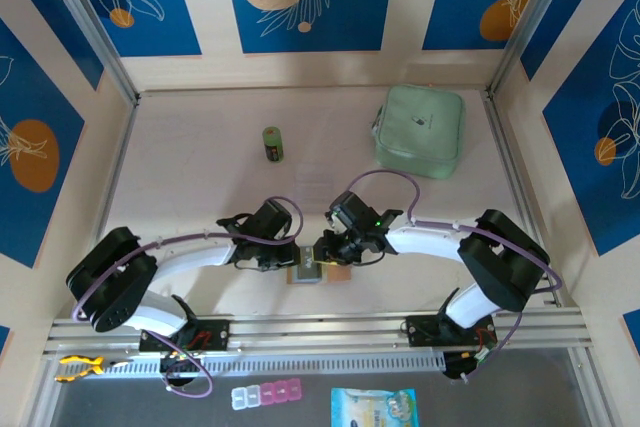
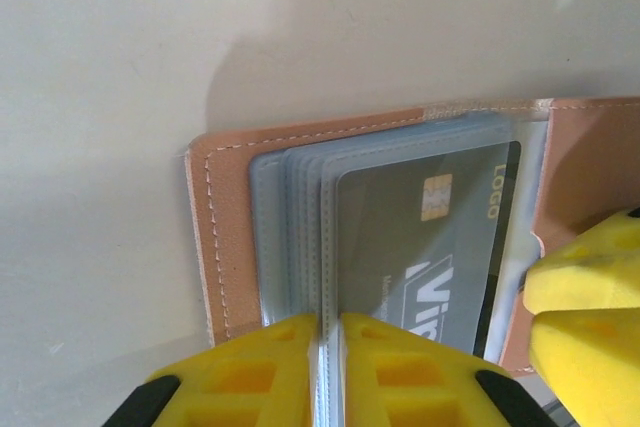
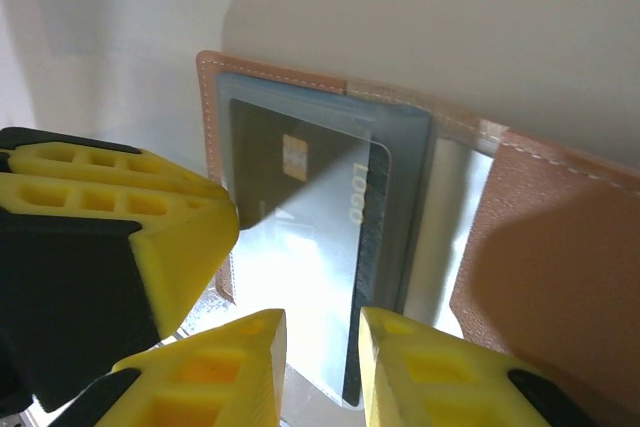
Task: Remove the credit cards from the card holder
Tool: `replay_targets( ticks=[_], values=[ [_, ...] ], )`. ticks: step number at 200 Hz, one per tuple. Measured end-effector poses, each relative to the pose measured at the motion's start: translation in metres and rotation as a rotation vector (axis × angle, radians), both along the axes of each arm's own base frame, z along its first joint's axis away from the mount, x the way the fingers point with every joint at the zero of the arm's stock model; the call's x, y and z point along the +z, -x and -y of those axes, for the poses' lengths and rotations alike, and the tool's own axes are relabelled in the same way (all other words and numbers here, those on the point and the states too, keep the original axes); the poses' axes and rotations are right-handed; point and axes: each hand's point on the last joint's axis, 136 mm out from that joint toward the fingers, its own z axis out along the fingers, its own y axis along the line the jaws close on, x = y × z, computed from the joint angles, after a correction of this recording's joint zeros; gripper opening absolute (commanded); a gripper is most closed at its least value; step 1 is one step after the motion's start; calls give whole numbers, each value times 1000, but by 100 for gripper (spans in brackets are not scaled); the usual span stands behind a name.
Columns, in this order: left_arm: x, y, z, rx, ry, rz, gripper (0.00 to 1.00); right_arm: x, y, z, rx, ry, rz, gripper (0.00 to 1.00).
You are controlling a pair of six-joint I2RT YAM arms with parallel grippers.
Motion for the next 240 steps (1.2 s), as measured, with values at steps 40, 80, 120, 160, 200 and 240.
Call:
replay_targets(
  ticks=[40, 80, 120, 160, 200, 240],
  values=[
    [0, 0, 0, 0, -1, 0, 14, -6, 1, -2, 6, 1, -16, 26],
    [0, 0, 0, 0, -1, 0, 13, -11, 3, -2, 12, 5, -35, 23],
    [0, 0, 0, 0, -1, 0, 13, -14, 3, -4, 15, 3, -43, 20],
    [-1, 0, -1, 1, -2, -1, 13, -14, 3, -3, 12, 1, -48, 19],
    [-1, 0, -1, 1, -2, -1, 13, -16, 3, -3, 13, 1, -55, 18],
    [-1, 0, -1, 1, -3, -1, 12, -17, 3, -4, 14, 1, -57, 17]
  ],
)
